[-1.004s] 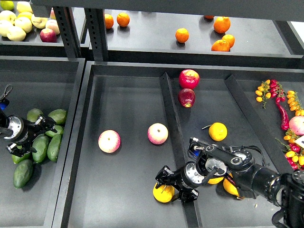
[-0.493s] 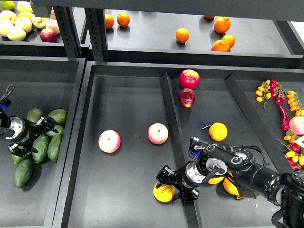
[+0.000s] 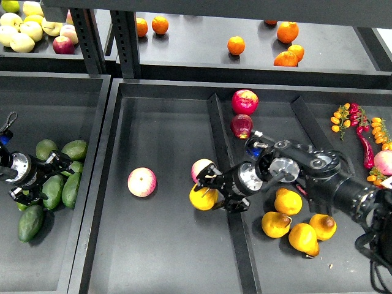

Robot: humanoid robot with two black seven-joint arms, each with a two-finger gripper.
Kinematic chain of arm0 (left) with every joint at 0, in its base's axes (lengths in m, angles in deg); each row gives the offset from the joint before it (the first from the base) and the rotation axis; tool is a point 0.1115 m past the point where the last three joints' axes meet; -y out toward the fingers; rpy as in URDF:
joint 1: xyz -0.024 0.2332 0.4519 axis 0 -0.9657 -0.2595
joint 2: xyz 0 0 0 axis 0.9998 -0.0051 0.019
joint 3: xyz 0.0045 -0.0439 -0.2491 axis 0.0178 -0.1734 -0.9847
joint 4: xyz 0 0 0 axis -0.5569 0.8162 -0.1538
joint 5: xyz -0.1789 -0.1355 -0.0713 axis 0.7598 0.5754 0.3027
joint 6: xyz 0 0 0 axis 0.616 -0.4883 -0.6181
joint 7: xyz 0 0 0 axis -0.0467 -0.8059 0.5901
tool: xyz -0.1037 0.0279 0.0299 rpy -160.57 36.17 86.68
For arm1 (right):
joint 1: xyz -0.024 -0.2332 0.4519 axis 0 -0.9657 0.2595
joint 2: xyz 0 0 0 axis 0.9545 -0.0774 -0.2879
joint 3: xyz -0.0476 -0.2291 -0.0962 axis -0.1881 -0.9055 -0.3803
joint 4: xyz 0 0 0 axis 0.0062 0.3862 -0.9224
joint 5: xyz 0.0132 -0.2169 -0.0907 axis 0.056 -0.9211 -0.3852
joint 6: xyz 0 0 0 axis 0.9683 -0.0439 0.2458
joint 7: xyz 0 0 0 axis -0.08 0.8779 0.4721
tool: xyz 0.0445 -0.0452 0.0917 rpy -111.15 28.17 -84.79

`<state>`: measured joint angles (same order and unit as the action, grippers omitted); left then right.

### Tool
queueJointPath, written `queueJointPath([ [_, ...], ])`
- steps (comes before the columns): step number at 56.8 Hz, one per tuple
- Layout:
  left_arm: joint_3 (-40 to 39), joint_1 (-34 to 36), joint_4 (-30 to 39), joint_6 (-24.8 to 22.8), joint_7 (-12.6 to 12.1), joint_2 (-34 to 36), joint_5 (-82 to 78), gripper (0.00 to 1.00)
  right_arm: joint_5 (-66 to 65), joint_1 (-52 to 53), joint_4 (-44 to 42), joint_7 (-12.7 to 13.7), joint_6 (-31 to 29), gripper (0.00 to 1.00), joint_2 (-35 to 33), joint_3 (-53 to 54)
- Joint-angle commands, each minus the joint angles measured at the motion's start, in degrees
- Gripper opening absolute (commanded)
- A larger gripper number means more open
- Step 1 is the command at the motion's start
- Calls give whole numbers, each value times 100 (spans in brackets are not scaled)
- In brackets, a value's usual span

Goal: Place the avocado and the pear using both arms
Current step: 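Lift the pear and carry it into the yellow pear bin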

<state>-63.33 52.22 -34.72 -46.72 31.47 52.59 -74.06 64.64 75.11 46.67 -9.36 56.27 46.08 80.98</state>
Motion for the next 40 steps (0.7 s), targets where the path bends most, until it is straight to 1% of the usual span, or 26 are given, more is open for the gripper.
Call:
queueJointPath([
  [1,-8,0,-7,2,0,12,0,99,615,314,359,1,1,21,-574,-600],
  [6,-8,0,-7,2,0,12,0,99,914,481,570,1,1,21,-961,-1075],
  [10,-8,0,2,2,0,3,0,99,950,473,631,1,1,21,-1138,-1208],
  [11,-17,9,2,2,0,-6,0,99,958,412,710,1,1,21,-1260,-1269],
  [21,-17,44,-7,2,0,-6,0,99,1002,95,728,1,1,22,-1630,-1638],
  [31,-17,44,-7,2,0,-6,0,99,923,-362,649,1,1,22,-1718,-1709],
  [40,-26,62,-7,2,0,-14,0,99,888,-432,588,1,1,22,-1674,-1718],
])
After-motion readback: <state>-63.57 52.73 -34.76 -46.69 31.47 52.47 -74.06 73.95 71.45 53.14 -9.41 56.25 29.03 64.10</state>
